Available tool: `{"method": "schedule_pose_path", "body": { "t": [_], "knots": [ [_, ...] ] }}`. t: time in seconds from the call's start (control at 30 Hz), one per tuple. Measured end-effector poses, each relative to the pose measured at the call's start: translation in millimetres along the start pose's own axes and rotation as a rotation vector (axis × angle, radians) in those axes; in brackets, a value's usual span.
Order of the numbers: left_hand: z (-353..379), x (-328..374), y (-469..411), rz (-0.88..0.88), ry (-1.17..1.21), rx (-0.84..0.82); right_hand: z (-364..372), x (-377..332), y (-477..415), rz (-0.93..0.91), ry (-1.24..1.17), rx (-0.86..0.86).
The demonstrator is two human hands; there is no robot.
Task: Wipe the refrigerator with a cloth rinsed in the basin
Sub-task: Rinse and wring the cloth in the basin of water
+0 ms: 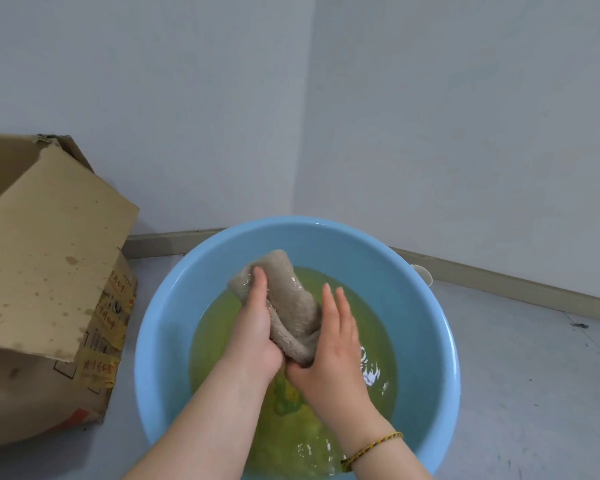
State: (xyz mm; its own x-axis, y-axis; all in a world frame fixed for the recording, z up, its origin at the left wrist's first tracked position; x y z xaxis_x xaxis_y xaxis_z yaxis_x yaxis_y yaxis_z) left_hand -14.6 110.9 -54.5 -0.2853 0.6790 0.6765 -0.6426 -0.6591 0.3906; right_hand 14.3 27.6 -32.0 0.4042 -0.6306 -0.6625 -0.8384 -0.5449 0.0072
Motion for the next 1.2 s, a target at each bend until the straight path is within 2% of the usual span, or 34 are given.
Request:
{"method": "schedule_pose_path", "body": {
  "t": [0.03,0.07,0.13,0.23,0.3,0.37,0.47,0.57,0.63,0.67,0.73,0.8,0.87,0.93,1.0,1.03,1.1,1.17,1.2],
  "knots": [
    [3,3,1,0.013,0.016,-0.012,9,8,-1,0.067,-0.17,-0.159],
    [7,6,1,0.024,0.03,-0.037,13,14,-2,0.117,-0.313,-0.242],
    [15,10,2,0.01,0.075,-0.121,6,20,-12,0.065,-0.371,-0.175],
    [19,10,2,-0.117,0.052,-0.273,-20,8,-25,-0.253,-0.013,0.209],
    [20,5,10,-0.276,-0.07,-0.396,-33,0,-31,-0.448,0.169,0.357],
    [17,-4,19,-0.385,-0.229,-0.525,-41,-8,-33,-0.617,0.29,0.422],
    [9,-18,26,-0.452,-0.412,-0.653,-40,-27,-34,-0.785,0.509,0.362],
    [3,-25,21,-0.417,-0.875,-0.762,-29,-30,-39,-0.85,0.74,0.291],
    [4,-21,10,-0.269,-1.323,-0.805,-14,-25,-41,-0.79,0.936,0.047],
    [7,-18,5,-0.162,-1.569,-0.81,-8,-18,-41,-0.682,0.986,-0.113],
    [16,-10,3,0.118,-2.025,-0.76,3,1,-43,-0.367,0.923,-0.346],
    [26,-11,3,0.413,-2.264,-0.771,10,15,-42,-0.132,0.731,-0.467],
    [35,-10,2,0.655,-2.34,-0.859,12,31,-44,0.102,0.384,-0.543],
    [40,-8,3,0.808,-2.38,-0.947,12,41,-41,0.292,0.077,-0.631],
    [41,-8,5,0.872,-2.41,-0.959,11,40,-33,0.36,-0.009,-0.683],
    [40,-8,6,0.872,-2.405,-0.919,10,38,-31,0.372,-0.02,-0.68],
    [36,2,4,0.824,-2.327,-0.722,3,35,-32,0.355,0.022,-0.571],
    [24,18,2,0.689,-2.115,-0.436,-13,29,-35,0.286,0.207,-0.347],
    [17,25,6,0.551,-1.887,-0.326,-23,24,-35,0.218,0.344,-0.183]
  ]
}}
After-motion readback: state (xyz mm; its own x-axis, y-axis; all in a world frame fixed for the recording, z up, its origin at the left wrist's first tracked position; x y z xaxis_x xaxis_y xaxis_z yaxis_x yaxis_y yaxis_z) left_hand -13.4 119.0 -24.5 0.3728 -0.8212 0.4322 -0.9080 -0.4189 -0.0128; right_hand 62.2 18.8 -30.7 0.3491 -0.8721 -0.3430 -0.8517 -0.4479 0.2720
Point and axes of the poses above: each hand's wrist, its own y-axis away from the middle knuckle, its own z-axis out of the palm, x = y × z, the point moved 7 cm from there along -y, towards the middle knuckle, and after that the axes turned 11 degrees about z, right-handed, at the moved point
